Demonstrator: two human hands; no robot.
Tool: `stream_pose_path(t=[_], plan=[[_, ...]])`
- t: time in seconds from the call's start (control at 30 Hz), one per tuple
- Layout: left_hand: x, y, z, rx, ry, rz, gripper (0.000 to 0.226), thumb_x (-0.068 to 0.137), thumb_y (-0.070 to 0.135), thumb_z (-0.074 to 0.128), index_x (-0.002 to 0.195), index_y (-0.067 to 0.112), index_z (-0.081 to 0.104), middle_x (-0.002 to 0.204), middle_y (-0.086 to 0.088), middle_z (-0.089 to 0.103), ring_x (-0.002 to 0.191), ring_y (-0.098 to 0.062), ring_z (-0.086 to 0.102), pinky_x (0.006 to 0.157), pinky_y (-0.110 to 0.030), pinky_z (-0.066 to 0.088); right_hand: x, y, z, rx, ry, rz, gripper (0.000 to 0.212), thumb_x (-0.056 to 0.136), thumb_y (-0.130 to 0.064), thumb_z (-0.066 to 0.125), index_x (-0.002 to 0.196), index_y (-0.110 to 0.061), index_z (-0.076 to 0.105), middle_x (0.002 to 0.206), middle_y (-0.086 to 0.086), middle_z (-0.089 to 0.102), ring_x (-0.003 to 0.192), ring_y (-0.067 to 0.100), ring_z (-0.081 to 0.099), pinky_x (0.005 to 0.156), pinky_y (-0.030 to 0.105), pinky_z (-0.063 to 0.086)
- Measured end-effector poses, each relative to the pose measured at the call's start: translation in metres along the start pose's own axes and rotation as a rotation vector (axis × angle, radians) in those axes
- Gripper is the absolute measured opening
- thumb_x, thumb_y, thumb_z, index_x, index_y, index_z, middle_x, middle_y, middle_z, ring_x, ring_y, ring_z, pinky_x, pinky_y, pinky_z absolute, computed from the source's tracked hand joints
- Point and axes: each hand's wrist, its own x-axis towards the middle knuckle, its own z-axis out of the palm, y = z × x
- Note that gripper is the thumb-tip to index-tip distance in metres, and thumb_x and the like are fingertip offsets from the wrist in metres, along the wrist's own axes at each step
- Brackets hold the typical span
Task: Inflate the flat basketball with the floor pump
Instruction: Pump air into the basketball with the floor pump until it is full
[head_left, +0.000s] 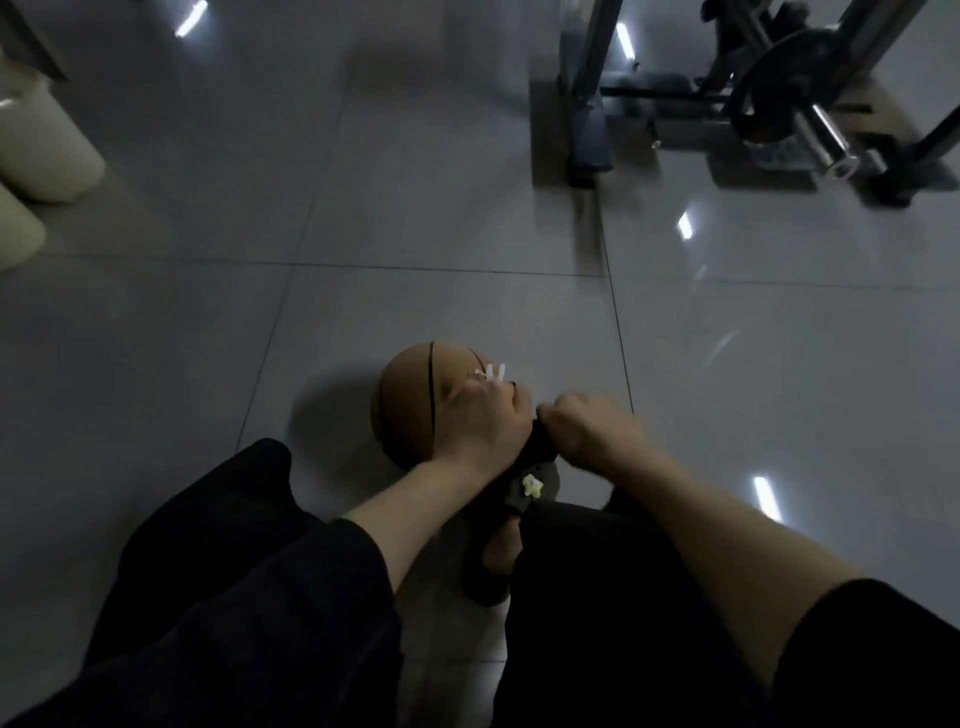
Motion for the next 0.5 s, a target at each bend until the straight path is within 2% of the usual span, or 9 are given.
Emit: stream_pose_path(t=[0.07, 0.13, 0.23, 0.33, 0.37, 0.43, 0.5], plan=[[0.013, 0.015, -0.023, 0.000, 0.039, 0.015, 0.042, 0.098, 0.026, 0.034, 0.075, 0.005, 0.062, 0.080, -0.016, 0.063, 0.067, -0.024, 0.048, 0.059, -0.026, 0.025, -0.006, -0.006, -0.031, 0.112, 0.038, 0.044, 0.033, 0.094, -0.032, 0.038, 0.064, -0.019, 0.046, 0.077, 0.009, 0.057, 0.068, 0.024, 0.055, 0.066, 0.037, 0.047], [0.021, 0.023, -0.034, 0.016, 0.085, 0.012, 0.043, 0.098, 0.027, 0.035, 0.079, 0.002, 0.065, 0.072, -0.012, 0.057, 0.067, -0.024, 0.048, 0.059, -0.026, 0.025, -0.008, -0.010, -0.050, 0.177, 0.065, 0.074, 0.032, 0.090, -0.027, 0.041, 0.063, -0.013, 0.053, 0.065, 0.008, 0.059, 0.056, 0.022, 0.054, 0.061, 0.034, 0.047], [0.026, 0.012, -0.020, 0.056, 0.103, -0.017, 0.044, 0.098, 0.028, 0.037, 0.080, 0.002, 0.067, 0.075, -0.014, 0.062, 0.061, -0.021, 0.044, 0.055, -0.025, 0.021, 0.000, -0.012, -0.036, 0.094, 0.117, 0.078, 0.027, 0.089, -0.029, 0.041, 0.066, -0.016, 0.049, 0.072, 0.006, 0.053, 0.066, 0.023, 0.052, 0.063, 0.033, 0.044], [0.017, -0.012, 0.016, 0.029, 0.060, -0.046, 0.048, 0.099, 0.028, 0.034, 0.073, 0.003, 0.065, 0.073, -0.015, 0.065, 0.058, -0.023, 0.054, 0.045, -0.025, 0.021, 0.014, -0.009, 0.007, 0.008, 0.121, 0.045, 0.027, 0.091, -0.026, 0.042, 0.066, -0.017, 0.044, 0.068, 0.003, 0.045, 0.056, 0.017, 0.041, 0.053, 0.030, 0.036], [0.013, -0.020, 0.027, 0.009, 0.037, -0.055, 0.050, 0.099, 0.028, 0.033, 0.070, 0.003, 0.064, 0.068, -0.014, 0.064, 0.055, -0.020, 0.052, 0.042, -0.023, 0.023, 0.019, -0.006, 0.020, 0.007, 0.114, 0.045, 0.029, 0.091, -0.024, 0.042, 0.063, -0.017, 0.040, 0.066, 0.002, 0.043, 0.055, 0.017, 0.041, 0.050, 0.028, 0.032], [0.007, -0.033, 0.049, -0.025, -0.012, -0.074, 0.056, 0.098, 0.033, 0.026, 0.067, 0.006, 0.062, 0.061, -0.011, 0.062, 0.052, -0.020, 0.057, 0.042, -0.025, 0.037, 0.030, 0.001, 0.041, -0.026, 0.093, 0.035, 0.031, 0.092, -0.023, 0.040, 0.062, -0.018, 0.037, 0.063, 0.001, 0.040, 0.058, 0.019, 0.046, 0.046, 0.026, 0.025], [0.004, -0.042, 0.067, -0.030, -0.061, -0.092, 0.058, 0.094, 0.036, 0.020, 0.067, 0.006, 0.062, 0.060, -0.011, 0.062, 0.055, -0.025, 0.062, 0.047, -0.032, 0.049, 0.041, 0.008, 0.055, -0.090, 0.060, 0.012, 0.034, 0.093, -0.021, 0.039, 0.060, -0.020, 0.037, 0.063, -0.001, 0.040, 0.057, 0.018, 0.044, 0.048, 0.026, 0.030]])
